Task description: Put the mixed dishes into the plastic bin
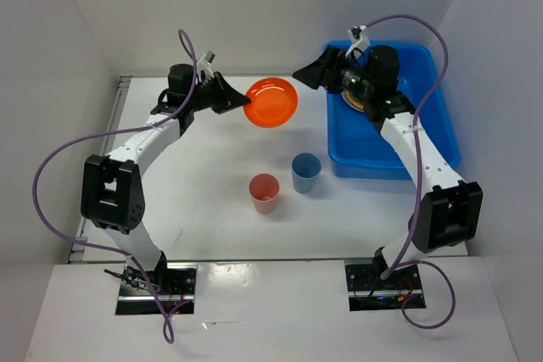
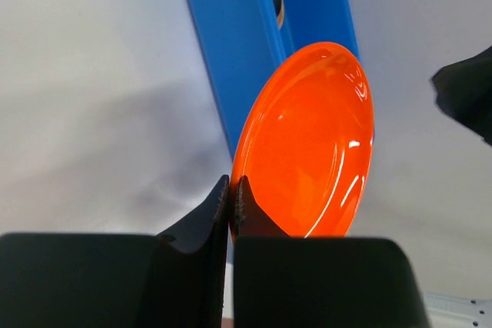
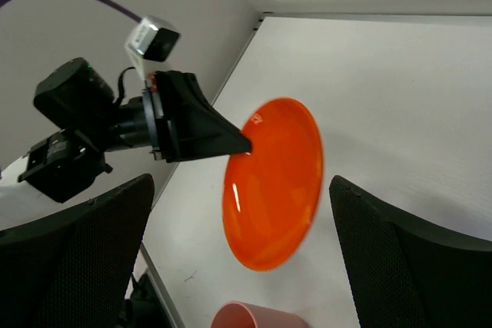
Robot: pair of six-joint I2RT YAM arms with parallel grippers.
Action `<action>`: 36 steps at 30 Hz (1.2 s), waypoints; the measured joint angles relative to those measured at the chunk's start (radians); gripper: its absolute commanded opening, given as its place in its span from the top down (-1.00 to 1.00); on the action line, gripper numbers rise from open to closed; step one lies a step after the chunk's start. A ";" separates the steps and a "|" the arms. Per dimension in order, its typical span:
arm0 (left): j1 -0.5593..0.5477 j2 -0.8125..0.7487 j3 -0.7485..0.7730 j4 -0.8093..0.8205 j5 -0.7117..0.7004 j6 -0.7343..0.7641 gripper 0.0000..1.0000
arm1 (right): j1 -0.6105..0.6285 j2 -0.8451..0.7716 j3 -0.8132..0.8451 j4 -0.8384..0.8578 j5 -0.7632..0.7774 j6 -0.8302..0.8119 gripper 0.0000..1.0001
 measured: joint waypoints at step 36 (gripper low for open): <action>-0.071 -0.029 -0.042 -0.023 0.019 0.035 -0.28 | 0.149 0.077 -0.039 -0.113 0.163 -0.076 1.00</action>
